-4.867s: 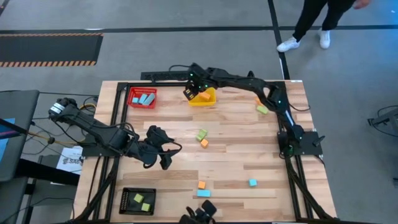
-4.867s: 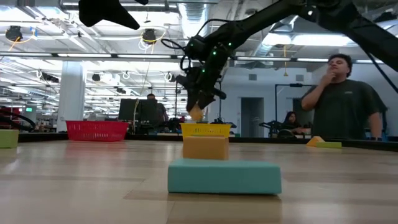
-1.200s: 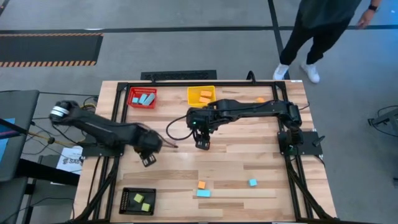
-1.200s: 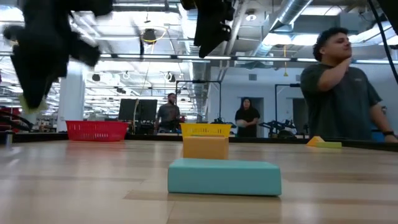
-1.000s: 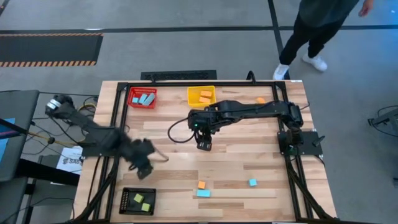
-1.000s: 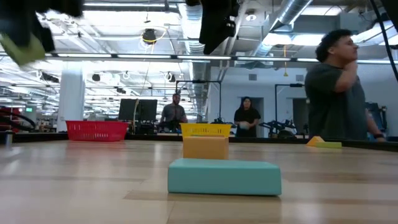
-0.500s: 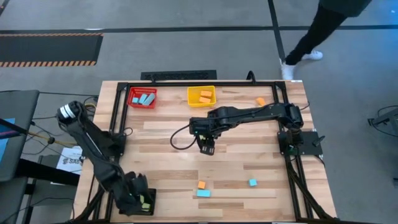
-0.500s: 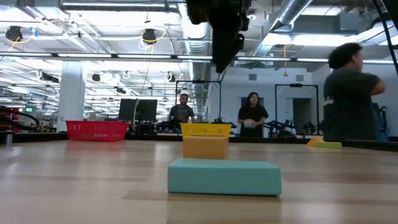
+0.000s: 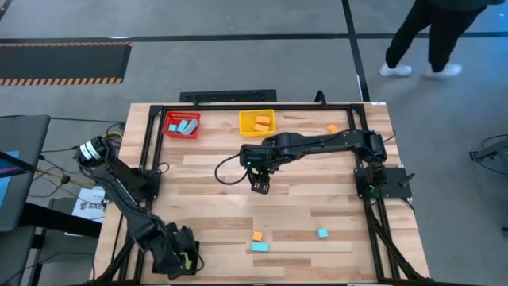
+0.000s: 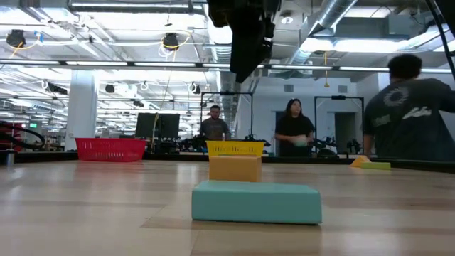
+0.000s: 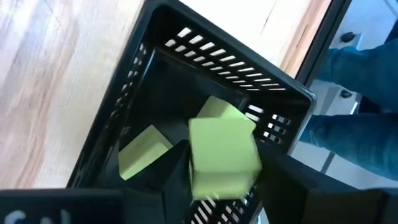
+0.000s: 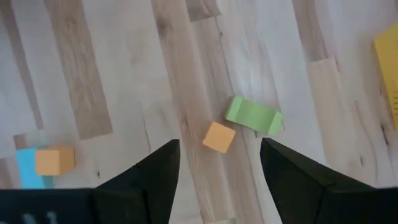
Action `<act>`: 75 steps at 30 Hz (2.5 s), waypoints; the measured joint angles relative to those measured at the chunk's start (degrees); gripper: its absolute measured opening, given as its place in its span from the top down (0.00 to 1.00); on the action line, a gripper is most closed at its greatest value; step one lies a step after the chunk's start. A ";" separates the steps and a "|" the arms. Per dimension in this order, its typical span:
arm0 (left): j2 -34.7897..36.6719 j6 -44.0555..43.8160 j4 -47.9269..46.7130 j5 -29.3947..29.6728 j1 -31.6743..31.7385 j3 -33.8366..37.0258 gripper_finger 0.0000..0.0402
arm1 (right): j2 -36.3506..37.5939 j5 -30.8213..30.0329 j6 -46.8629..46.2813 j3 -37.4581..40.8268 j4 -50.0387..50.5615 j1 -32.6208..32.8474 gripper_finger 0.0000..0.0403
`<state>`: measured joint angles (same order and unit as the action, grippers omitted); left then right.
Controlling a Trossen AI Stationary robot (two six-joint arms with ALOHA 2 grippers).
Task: Sort & place blocks by color
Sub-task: Put the wooden green block into the black bin, then put the wooden yellow block into the yellow bin
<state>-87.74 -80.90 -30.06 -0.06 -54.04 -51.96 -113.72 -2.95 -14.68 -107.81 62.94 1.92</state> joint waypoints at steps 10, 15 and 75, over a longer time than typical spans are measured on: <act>0.09 2.60 0.03 -9.45 2.31 0.00 0.41 | 0.00 0.40 1.51 0.00 0.07 -0.67 0.39; 1.37 2.64 -0.06 -11.55 2.56 0.00 0.33 | 0.01 1.75 1.62 0.00 0.59 -1.40 0.39; 20.31 33.31 -2.58 34.83 19.43 1.09 0.31 | -7.94 -1.72 -20.37 21.60 -22.63 -0.25 0.42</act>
<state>-67.44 -47.59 -32.64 34.76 -34.61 -50.87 -121.66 -4.66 -35.05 -86.21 40.31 1.67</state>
